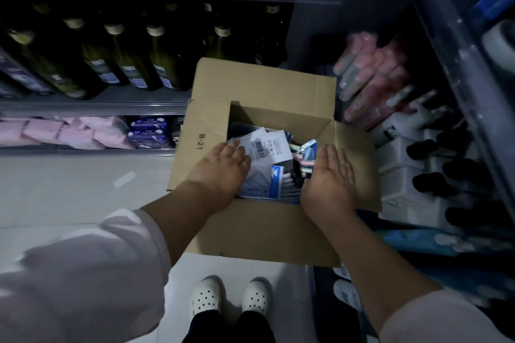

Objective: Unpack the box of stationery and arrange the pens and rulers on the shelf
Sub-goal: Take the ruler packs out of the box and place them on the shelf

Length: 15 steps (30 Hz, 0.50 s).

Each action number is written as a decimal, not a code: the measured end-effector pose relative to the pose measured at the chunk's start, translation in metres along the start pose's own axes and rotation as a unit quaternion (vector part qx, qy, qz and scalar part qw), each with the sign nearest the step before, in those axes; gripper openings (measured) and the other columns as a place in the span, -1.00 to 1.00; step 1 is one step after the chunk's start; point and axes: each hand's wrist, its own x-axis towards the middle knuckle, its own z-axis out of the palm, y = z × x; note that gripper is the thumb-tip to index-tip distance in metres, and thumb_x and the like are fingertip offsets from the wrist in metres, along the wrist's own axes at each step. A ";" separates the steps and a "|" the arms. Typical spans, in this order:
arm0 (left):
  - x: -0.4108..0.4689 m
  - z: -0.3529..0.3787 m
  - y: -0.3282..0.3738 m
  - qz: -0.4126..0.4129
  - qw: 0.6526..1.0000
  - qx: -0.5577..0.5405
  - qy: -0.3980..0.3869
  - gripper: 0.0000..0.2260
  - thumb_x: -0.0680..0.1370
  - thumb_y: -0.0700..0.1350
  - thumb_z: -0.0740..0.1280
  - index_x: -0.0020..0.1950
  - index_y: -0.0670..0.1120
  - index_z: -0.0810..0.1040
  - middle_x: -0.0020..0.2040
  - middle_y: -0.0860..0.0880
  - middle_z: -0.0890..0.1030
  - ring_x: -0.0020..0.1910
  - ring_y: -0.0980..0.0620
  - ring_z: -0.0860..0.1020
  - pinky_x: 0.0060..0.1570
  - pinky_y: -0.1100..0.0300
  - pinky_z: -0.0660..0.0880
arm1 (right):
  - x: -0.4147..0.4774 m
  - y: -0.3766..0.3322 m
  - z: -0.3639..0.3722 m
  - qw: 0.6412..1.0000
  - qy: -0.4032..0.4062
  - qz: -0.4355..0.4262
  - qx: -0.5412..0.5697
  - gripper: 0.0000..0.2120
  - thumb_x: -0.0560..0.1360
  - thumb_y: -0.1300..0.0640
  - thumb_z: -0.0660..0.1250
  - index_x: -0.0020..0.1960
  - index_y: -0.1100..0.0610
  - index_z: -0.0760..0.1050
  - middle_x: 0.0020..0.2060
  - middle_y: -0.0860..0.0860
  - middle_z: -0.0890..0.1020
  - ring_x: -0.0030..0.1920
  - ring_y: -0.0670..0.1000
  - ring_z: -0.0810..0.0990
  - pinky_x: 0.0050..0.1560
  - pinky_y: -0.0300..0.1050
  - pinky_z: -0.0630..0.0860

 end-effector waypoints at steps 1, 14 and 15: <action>-0.004 -0.004 -0.004 -0.004 1.000 0.002 0.008 -0.49 0.63 -0.14 0.06 0.55 -0.16 -0.02 0.56 -0.18 0.00 0.55 -0.14 -0.12 0.48 0.02 -0.15 | -0.003 -0.007 -0.004 1.000 0.003 -0.013 0.001 -0.29 0.52 0.16 0.16 0.56 0.18 -0.13 0.56 0.08 -0.07 0.55 0.07 -0.18 0.52 -0.05 -0.23; -0.045 0.023 -0.075 -0.206 0.978 -0.009 -0.023 -0.39 0.62 0.16 -0.05 0.56 -0.10 -0.16 0.56 -0.20 -0.11 0.54 -0.19 -0.18 0.45 -0.13 -0.29 | -0.004 -0.069 -0.005 0.994 -0.021 -0.109 -0.006 -0.33 0.59 -0.02 0.16 0.56 0.15 -0.08 0.56 0.06 -0.03 0.55 0.06 -0.12 0.52 -0.06 -0.17; -0.042 0.029 -0.078 -0.213 0.976 -0.035 -0.026 -0.37 0.62 0.18 -0.04 0.56 -0.09 -0.17 0.56 -0.20 -0.12 0.54 -0.18 -0.16 0.47 -0.12 -0.26 | -0.001 -0.070 0.000 0.993 -0.029 -0.113 -0.010 -0.33 0.59 -0.03 0.16 0.56 0.15 -0.08 0.56 0.06 -0.04 0.55 0.06 -0.12 0.52 -0.06 -0.16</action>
